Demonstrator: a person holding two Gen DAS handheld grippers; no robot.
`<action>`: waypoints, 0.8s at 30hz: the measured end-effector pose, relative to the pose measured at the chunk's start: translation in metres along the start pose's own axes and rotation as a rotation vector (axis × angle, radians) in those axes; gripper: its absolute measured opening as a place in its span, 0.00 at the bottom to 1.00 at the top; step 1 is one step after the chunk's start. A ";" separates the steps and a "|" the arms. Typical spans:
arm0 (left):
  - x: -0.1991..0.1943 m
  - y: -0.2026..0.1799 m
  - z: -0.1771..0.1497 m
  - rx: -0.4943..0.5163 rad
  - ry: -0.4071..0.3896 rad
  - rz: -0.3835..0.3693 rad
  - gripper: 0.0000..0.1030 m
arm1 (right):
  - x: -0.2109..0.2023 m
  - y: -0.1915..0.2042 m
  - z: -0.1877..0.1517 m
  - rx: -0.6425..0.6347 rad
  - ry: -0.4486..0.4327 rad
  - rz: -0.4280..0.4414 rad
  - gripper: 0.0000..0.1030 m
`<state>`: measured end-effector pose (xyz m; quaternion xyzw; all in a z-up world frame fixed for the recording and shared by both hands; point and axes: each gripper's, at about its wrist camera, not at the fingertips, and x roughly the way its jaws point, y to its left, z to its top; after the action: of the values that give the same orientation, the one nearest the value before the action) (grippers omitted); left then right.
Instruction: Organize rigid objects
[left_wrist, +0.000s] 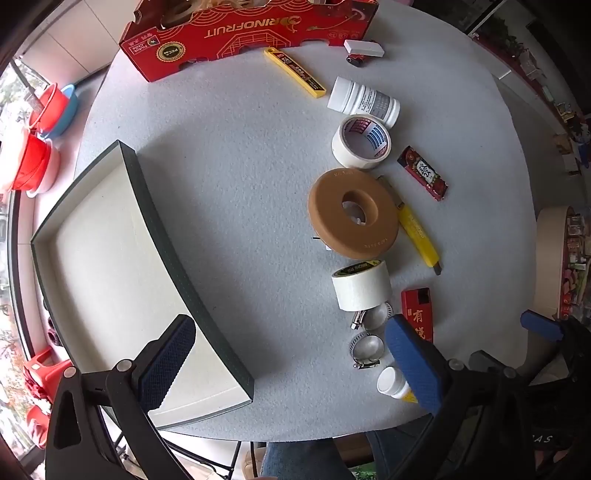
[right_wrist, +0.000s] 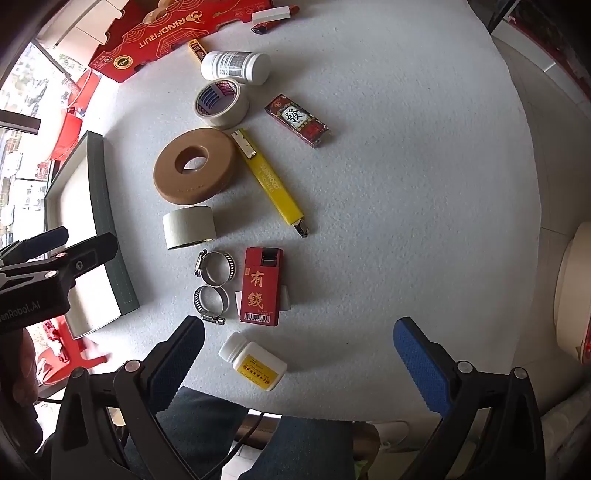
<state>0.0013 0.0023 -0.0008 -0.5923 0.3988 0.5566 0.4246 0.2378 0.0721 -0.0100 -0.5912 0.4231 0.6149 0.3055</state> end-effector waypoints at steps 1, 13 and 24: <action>0.001 0.000 0.001 -0.002 0.000 0.003 1.00 | 0.001 -0.001 0.001 0.003 0.000 0.002 1.00; 0.009 0.005 0.013 -0.093 -0.007 0.028 1.00 | -0.003 -0.002 0.030 0.022 -0.051 0.001 1.00; 0.014 -0.001 0.033 -0.110 0.034 -0.006 1.00 | -0.010 0.000 0.052 0.022 -0.070 0.019 1.00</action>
<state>-0.0073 0.0340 -0.0149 -0.6253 0.3727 0.5665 0.3862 0.2144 0.1195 -0.0035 -0.5618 0.4246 0.6335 0.3207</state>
